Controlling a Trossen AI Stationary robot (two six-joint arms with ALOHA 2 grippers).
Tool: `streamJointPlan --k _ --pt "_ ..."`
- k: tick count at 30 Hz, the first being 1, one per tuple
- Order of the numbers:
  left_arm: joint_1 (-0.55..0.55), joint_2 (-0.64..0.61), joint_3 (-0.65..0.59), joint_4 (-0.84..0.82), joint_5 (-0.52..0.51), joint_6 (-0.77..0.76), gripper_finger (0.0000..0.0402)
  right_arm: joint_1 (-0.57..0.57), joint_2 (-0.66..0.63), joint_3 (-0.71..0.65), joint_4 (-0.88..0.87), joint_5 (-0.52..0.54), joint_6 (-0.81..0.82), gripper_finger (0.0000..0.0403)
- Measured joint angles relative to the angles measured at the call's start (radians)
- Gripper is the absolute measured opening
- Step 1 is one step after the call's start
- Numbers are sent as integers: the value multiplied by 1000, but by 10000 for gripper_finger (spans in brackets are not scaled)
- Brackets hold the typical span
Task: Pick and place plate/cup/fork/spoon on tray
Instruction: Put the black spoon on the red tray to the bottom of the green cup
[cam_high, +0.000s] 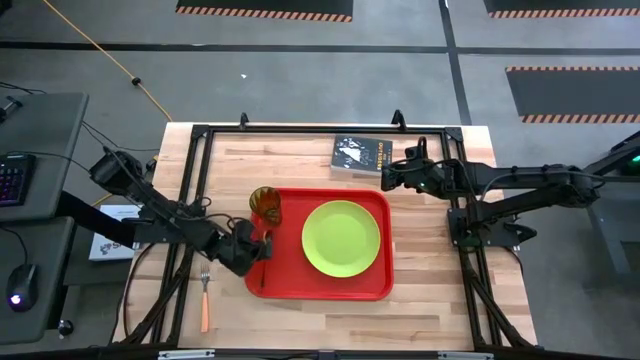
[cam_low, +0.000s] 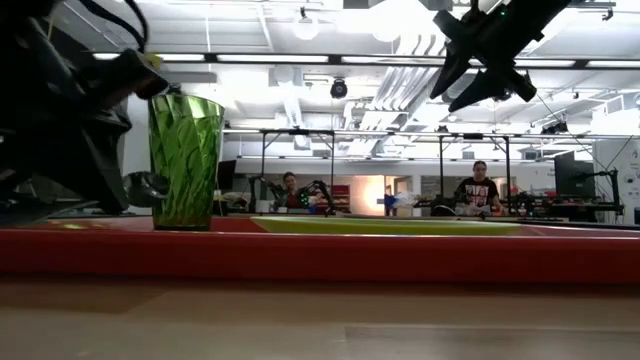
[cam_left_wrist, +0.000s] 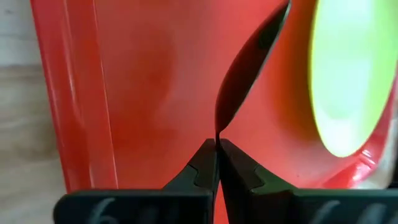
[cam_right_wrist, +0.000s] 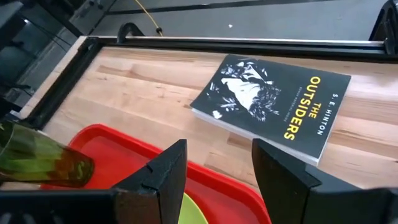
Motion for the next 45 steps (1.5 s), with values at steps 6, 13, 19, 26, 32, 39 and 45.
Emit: streamJointPlan --k 6,13,19,26,32,39,45 --pt "44 0 0 -41 58 8 0 0 0 0 2 -14 -2 172" --pt "60 0 0 -57 72 33 18 0 0 0 1 -17 -6 172" --pt "60 0 0 -71 82 34 42 0 0 0 1 -16 -8 172" --pt "60 0 0 -112 95 34 77 0 0 0 1 -14 -8 172" --pt "60 0 0 -115 95 34 106 0 0 0 1 -14 -8 172" --pt "61 0 0 -113 90 42 121 0 0 0 1 -14 -4 172" --pt "97 0 0 -83 82 122 121 0 0 0 1 -14 -4 172"
